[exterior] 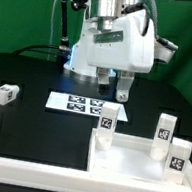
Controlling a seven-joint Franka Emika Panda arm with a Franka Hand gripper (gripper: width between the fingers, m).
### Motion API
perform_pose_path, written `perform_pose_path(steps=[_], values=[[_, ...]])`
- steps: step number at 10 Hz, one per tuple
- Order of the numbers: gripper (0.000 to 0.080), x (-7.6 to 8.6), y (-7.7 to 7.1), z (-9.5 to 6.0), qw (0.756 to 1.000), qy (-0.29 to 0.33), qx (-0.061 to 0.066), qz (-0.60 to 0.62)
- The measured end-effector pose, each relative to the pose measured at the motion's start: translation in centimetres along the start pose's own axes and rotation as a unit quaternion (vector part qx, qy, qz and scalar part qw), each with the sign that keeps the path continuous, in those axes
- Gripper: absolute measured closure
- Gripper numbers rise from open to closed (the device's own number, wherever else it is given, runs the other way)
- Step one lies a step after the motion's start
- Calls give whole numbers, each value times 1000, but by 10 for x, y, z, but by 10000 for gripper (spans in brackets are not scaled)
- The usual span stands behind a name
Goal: Assemble square table
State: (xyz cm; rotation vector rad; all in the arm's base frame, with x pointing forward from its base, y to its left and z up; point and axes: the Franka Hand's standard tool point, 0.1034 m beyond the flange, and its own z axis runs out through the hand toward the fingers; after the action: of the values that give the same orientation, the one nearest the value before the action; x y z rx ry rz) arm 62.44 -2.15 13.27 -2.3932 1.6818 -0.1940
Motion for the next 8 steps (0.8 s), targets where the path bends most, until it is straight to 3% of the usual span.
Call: perform_pose_path(steps=[1,2,4,5,6,8], values=[[151,3,2,0,999,3,2,-50],[151,10,18,2,994,10,-1,-105],[151,28,69,3,976,0,-22,-215],[151,50,99,6,964,-2,-34,-264],[151,65,117,8,954,-2,-41,-298],[151,67,119,8,937,2,-43,-346]])
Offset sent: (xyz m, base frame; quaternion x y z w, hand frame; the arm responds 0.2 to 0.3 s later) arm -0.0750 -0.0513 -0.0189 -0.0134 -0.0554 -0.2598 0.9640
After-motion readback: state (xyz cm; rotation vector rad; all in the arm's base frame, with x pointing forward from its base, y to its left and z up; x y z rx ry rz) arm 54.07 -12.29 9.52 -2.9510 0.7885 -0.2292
